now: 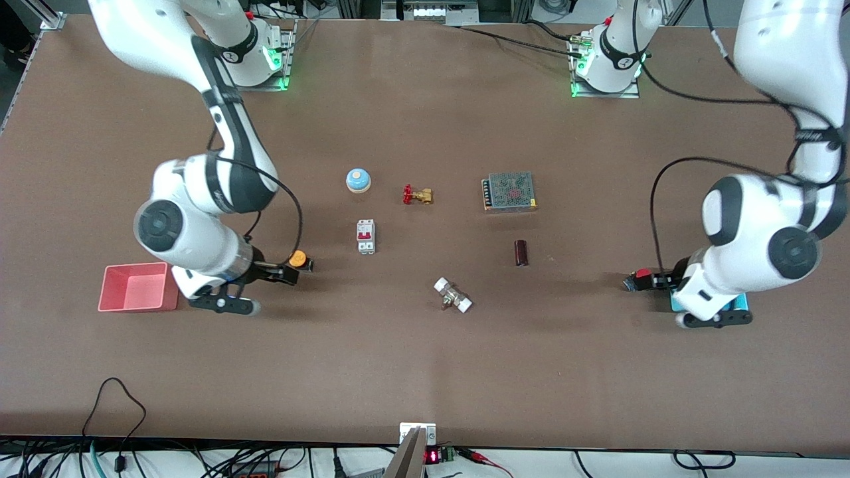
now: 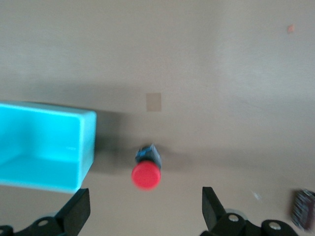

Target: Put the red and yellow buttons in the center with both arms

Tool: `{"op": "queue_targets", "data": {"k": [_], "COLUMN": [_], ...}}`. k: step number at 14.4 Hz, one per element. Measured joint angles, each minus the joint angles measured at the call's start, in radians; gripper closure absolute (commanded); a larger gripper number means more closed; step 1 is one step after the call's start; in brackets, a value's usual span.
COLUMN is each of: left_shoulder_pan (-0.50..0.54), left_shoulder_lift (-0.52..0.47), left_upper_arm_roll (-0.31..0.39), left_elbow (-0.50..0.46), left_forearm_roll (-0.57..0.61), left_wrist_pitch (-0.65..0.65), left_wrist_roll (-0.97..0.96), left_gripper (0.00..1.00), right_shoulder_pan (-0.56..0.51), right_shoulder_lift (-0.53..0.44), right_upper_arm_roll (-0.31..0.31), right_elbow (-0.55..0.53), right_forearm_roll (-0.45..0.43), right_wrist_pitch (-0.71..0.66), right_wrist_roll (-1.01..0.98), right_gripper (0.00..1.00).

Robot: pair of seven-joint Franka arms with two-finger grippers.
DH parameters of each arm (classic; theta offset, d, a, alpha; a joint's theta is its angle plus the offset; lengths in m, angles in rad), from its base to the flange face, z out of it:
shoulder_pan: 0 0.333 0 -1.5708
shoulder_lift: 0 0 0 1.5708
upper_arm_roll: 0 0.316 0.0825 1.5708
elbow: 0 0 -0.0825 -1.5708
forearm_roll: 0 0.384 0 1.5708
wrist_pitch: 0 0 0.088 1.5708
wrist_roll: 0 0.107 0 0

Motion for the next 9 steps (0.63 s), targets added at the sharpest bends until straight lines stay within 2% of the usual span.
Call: {"op": "queue_targets", "data": {"k": [2, 5, 9], "left_shoulder_pan": [0.0, -0.002, -0.002], "left_shoulder_lift": [-0.086, -0.197, -0.309], "left_upper_arm_roll": [0.0, -0.002, -0.004], "left_elbow": [0.0, -0.002, -0.003], "left_forearm_roll": [0.0, 0.0, 0.0], "left_wrist_pitch": [-0.068, -0.147, -0.241], "left_wrist_roll": [0.0, 0.0, 0.0], "left_gripper": [0.0, 0.0, 0.0], "right_shoulder_pan": [0.0, 0.0, -0.001], "right_shoulder_lift": [-0.042, -0.057, -0.071], "right_upper_arm_roll": [-0.03, -0.088, -0.197], "right_elbow": [0.024, 0.116, 0.207], "right_forearm_roll": [0.0, 0.0, 0.0], "right_wrist_pitch": [-0.09, -0.278, -0.431], "right_wrist_roll": [-0.001, -0.021, -0.115], "right_gripper": [0.0, 0.0, 0.0]}}
